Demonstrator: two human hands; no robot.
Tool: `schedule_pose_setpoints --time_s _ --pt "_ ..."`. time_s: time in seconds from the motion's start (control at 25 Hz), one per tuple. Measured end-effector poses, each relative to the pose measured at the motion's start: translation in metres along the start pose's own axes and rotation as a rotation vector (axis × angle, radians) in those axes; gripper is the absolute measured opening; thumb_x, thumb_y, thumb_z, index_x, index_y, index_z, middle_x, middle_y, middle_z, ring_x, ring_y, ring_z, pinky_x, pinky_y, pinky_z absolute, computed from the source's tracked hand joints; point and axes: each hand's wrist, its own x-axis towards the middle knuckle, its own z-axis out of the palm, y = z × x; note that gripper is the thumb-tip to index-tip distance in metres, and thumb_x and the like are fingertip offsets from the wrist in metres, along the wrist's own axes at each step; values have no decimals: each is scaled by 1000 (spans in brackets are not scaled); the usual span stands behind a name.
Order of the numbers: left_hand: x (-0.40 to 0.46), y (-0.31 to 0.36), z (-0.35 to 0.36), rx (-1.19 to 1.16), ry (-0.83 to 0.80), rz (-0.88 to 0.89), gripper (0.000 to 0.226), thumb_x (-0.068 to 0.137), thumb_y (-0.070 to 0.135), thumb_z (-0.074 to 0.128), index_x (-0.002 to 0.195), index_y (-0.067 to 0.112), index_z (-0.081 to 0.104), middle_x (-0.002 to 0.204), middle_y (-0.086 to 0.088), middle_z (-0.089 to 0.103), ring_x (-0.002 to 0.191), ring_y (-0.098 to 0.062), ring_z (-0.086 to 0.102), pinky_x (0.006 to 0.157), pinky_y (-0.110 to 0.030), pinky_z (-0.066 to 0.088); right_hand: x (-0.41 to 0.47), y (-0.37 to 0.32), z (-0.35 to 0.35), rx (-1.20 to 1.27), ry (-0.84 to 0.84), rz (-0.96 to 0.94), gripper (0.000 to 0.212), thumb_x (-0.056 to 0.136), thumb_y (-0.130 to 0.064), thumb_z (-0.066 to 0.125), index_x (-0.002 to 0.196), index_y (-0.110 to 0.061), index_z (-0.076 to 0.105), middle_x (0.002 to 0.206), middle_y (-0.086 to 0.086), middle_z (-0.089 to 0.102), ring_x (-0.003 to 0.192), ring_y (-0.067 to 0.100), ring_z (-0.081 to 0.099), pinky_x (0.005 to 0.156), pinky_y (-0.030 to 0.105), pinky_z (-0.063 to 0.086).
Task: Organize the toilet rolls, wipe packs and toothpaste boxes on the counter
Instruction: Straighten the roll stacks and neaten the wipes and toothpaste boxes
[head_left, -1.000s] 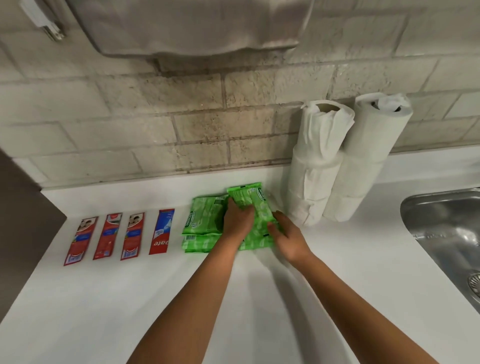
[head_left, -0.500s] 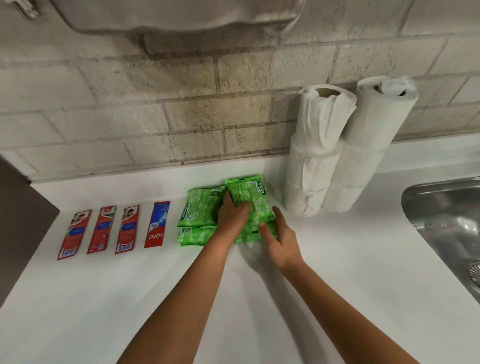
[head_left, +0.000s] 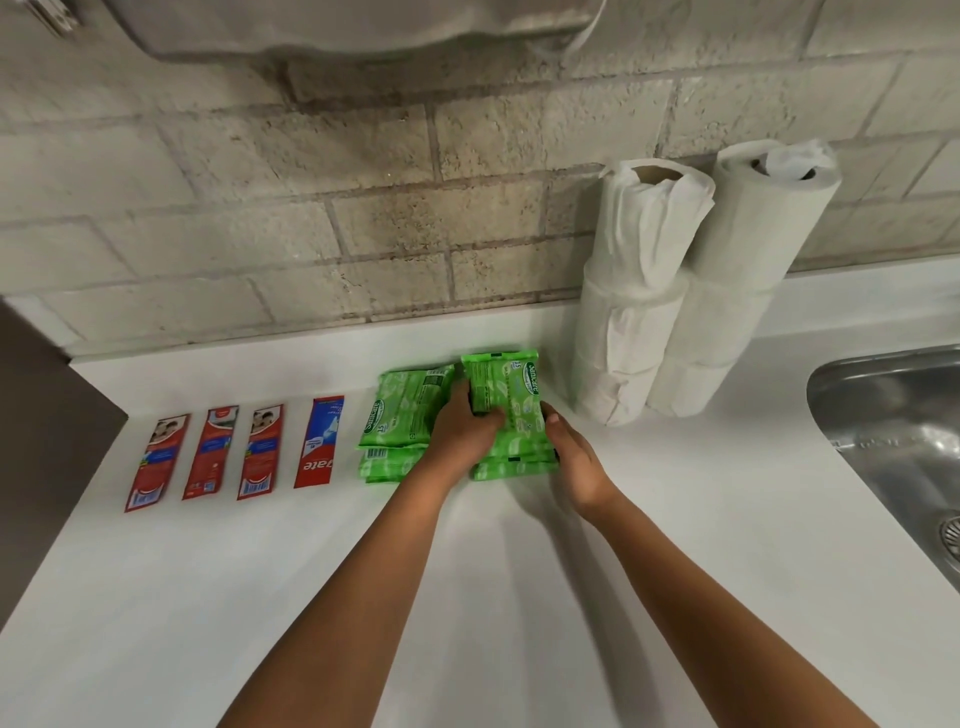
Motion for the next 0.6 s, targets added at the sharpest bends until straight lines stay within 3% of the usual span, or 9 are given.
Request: schedule_pose_setpoints --time_s 0.12,0.16,0.24,0.32,0.44,0.56,0.6 --pt "-2 5 0 -65 18 -50 65 85 14 55 144 22 29 97 6 61 75 -11 58 64 -24 45 5 -1 -1 -19 8 34 40 88 -40 34 114 -23 58 115 2 65 108 12 61 99 27 45" --pt "-2 7 0 -108 25 -81 69 87 16 53 148 23 21 103 4 60 78 -11 58 67 -25 45 9 -3 -2 -9 12 53 38 90 -40 33 112 -23 60 114 4 66 105 14 62 97 28 47" --pt "0 10 1 -157 37 -129 67 94 27 46 150 25 9 141 -6 45 117 -23 53 94 -33 42 16 -7 -3 25 -2 98 38 100 -34 24 109 -23 60 113 6 64 98 11 63 85 20 53" --pt "2 11 2 -126 11 -156 61 97 34 37 150 29 7 157 -5 22 140 -28 30 110 -41 29 21 -12 -2 51 -40 135 46 102 -32 15 117 -18 56 115 5 63 98 11 62 77 16 53" --pt "4 7 5 -157 3 -155 58 98 26 34 148 33 8 150 -9 37 130 -29 43 107 -41 37 21 -14 1 43 -45 166 46 102 -34 19 129 -16 51 124 5 61 103 14 61 83 20 50" --pt "1 2 8 -181 5 -138 60 98 19 35 149 31 6 146 -7 42 125 -25 47 98 -31 39 18 -13 2 59 -41 134 35 102 -19 24 132 -17 43 114 -1 59 95 5 59 72 9 52" --pt "1 2 9 -179 6 -132 60 98 20 35 149 31 4 147 -6 41 124 -24 48 97 -29 38 19 -13 2 62 -42 121 36 101 -15 25 134 -18 40 115 -1 58 97 6 59 75 9 52"
